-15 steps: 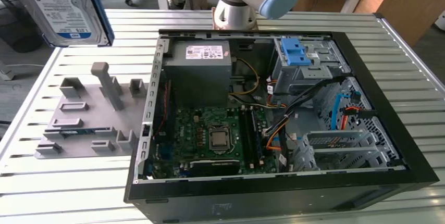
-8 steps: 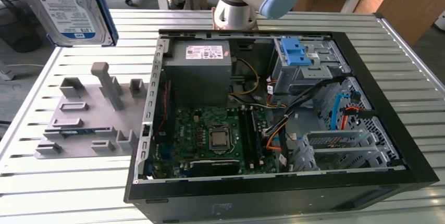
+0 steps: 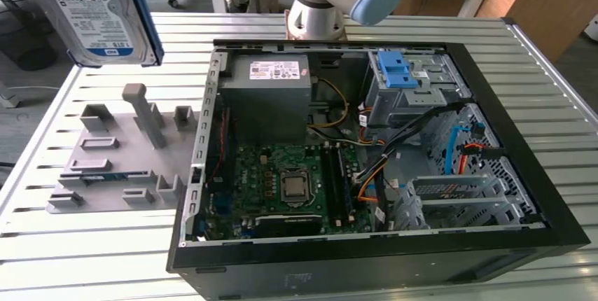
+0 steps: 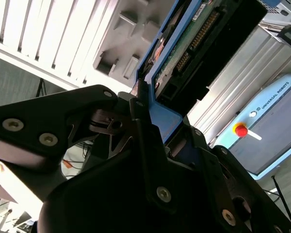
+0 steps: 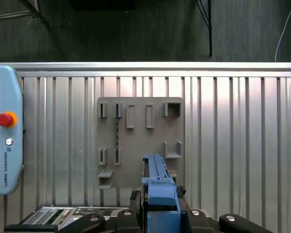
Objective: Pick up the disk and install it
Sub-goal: 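Pick up the disk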
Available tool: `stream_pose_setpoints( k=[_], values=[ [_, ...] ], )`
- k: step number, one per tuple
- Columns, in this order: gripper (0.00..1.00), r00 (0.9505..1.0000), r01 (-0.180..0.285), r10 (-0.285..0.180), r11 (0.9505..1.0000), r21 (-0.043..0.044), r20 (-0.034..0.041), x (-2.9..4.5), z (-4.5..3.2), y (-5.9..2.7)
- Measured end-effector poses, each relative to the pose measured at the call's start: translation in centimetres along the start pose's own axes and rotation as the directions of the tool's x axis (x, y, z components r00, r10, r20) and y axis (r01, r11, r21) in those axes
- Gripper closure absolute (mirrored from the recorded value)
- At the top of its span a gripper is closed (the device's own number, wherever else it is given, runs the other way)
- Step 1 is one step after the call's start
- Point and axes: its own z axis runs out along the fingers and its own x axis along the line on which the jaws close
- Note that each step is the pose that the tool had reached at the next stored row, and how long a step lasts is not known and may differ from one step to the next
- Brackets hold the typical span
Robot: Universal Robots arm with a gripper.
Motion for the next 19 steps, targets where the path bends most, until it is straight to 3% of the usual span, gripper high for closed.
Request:
stream_pose_setpoints(
  k=[6, 19],
  values=[
    [0.64, 1.0, 0.0, 0.0, 1.0, 0.0001, 0.0001, 0.96, 0.0, -0.34],
    [0.64, 1.0, 0.0, 0.0, 1.0, 0.0001, 0.0001, 1.02, -0.01, -1.48]
  ],
)
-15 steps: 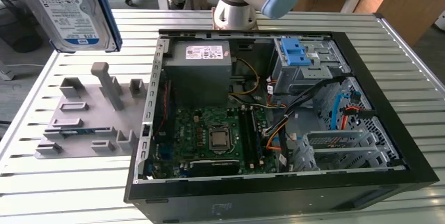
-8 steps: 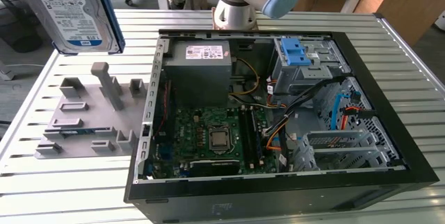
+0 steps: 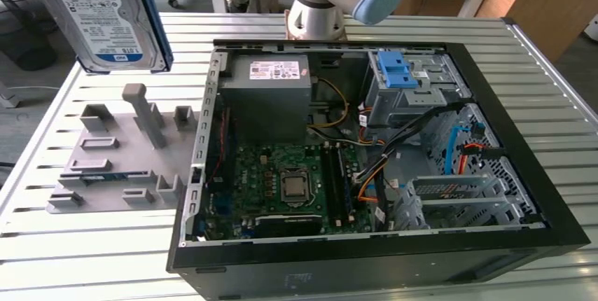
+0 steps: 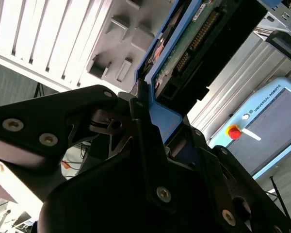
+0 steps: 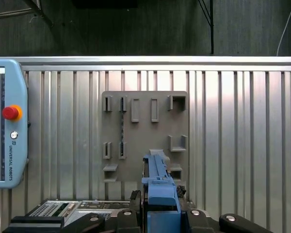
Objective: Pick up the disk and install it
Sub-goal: 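Pick up the disk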
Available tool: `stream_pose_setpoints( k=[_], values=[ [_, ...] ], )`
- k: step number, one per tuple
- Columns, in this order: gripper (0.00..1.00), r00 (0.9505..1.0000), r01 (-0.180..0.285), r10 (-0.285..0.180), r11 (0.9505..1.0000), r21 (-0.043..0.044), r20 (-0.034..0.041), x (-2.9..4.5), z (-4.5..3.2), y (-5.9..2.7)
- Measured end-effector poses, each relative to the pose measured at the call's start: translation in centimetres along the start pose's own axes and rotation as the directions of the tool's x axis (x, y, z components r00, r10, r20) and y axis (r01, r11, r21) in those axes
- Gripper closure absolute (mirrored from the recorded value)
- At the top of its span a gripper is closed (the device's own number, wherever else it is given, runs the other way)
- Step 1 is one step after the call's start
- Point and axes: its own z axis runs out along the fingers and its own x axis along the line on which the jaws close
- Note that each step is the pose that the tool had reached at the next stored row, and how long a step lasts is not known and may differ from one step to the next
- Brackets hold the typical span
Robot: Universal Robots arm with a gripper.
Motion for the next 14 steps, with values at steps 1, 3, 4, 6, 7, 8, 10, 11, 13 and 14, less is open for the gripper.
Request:
stream_pose_setpoints(
  k=[1, 3, 4, 6, 7, 8, 10, 11, 13, 14],
  values=[
    [0.64, 1.0, 0.0, 0.0, 1.0, 0.0, 0.0001, 0.0, 0.0, -0.1],
    [0.64, 1.0, 0.0, 0.0, 1.0, 0.0, 0.0, 0.0, 0.0, -0.34],
    [0.64, 1.0, 0.0, 0.0, 1.0, -0.0001, 0.0, 0.0, 0.0, -0.47],
    [0.64, 1.0, 0.0, 0.0, 1.0, 0.0, 0.0, 0.0, -0.01, -0.8],
    [0.64, 1.0, 0.0, 0.0, 1.0, -0.0001, 0.0, 0.0, -0.01, -0.89],
    [0.64, 1.0, 0.0, 0.0, 1.0, 0.0, 0.0, 0.0, -0.01, -0.96],
    [0.64, 1.0, 0.0, 0.0, 1.0, -0.0001, -0.0001, 0.0, -0.01, -1.1],
    [0.64, 1.0, 0.0, 0.0, 1.0, 0.0001, 0.0001, 0.0, 0.0, -1.18],
    [0.64, 1.0, 0.0, 0.0, 1.0, 0.0, 0.0, 0.01, -0.01, -1.35],
    [0.64, 1.0, 0.0, 0.0, 1.0, -0.0001, 0.0, 0.02, -0.01, -1.42]
  ],
)
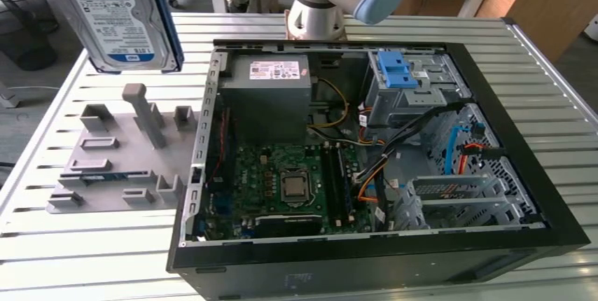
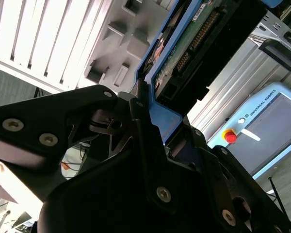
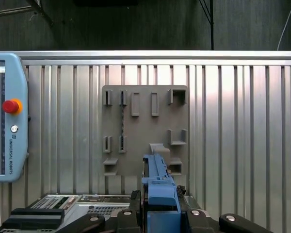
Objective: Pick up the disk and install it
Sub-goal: 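Pick up the disk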
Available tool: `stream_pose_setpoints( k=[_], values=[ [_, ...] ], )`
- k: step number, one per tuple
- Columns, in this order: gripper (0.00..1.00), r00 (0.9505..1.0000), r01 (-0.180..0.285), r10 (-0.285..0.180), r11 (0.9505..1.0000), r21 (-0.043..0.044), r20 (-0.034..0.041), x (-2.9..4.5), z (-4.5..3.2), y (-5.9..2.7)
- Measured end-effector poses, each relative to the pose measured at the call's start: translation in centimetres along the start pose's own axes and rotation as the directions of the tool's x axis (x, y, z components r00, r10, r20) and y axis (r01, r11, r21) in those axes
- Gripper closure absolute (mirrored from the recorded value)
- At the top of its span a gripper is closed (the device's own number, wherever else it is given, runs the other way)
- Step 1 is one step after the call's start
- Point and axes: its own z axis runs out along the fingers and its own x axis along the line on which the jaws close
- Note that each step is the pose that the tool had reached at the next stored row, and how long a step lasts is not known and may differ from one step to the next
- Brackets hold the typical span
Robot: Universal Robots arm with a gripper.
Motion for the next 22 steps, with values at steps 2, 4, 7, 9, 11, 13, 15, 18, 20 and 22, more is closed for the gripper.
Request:
stream_pose_setpoints(
  k=[2, 4, 7, 9, 11, 13, 15, 18, 20, 22],
  values=[
    [0.64, 1.0, 0.0, 0.0, 1.0, 0.0001, 0.0001, 0.02, 0.01, -0.2],
    [0.64, 1.0, 0.0, 0.0, 1.0, 0.0, 0.0, 0.05, 0.0, -0.49],
    [0.64, 1.0, 0.0, 0.0, 1.0, 0.0001, 0.0001, 0.29, 0.01, -0.88],
    [0.64, 1.0, 0.0, 0.0, 1.0, 0.0, 0.0, 0.69, 0.01, -0.95],
    [0.64, 1.0, 0.0, 0.0, 1.0, 0.0001, 0.0, 1.24, 0.04, -0.97],
    [0.64, 1.0, 0.0, 0.0, 1.0, 0.0002, 0.0001, 1.8, 0.08, -1.0],
    [0.64, 1.0, 0.0, 0.0, 1.0, -0.0001, -0.0001, 2.35, 0.08, -1.1],
    [0.64, 1.0, 0.0, 0.0, 1.0, 0.0001, 0.0, 2.77, 0.08, -1.51],
    [0.64, 1.0, 0.0, 0.0, 1.0, 0.0002, 0.0001, 2.93, 0.08, -1.97],
    [0.64, 1.0, 0.0, 0.0, 1.0, 0.0, 0.0, 3.0, 0.07, -2.72]
  ],
)
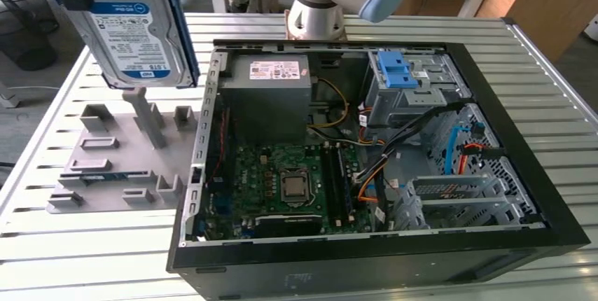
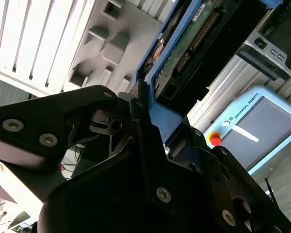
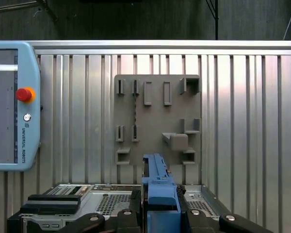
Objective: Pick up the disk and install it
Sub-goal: 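Pick up the disk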
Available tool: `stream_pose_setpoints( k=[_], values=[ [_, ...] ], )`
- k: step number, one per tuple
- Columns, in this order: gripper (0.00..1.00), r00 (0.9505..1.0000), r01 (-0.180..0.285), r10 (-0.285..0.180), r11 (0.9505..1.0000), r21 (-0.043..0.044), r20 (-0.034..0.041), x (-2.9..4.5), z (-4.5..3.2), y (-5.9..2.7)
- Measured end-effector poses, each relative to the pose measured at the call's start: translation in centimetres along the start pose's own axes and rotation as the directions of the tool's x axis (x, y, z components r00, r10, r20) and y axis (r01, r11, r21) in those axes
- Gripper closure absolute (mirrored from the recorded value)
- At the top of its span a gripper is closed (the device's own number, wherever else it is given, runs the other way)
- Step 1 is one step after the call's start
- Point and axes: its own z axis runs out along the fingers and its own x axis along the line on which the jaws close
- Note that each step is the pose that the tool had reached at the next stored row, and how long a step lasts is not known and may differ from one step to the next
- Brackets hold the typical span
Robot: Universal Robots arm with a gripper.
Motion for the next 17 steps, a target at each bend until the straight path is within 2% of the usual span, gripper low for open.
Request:
stream_pose_setpoints(
  k=[17],
  values=[
    [0.64, 1.0, 0.0, 0.0, 1.0, -0.0004, 0.0001, 0.54, 0.01, -7.52]
  ],
)
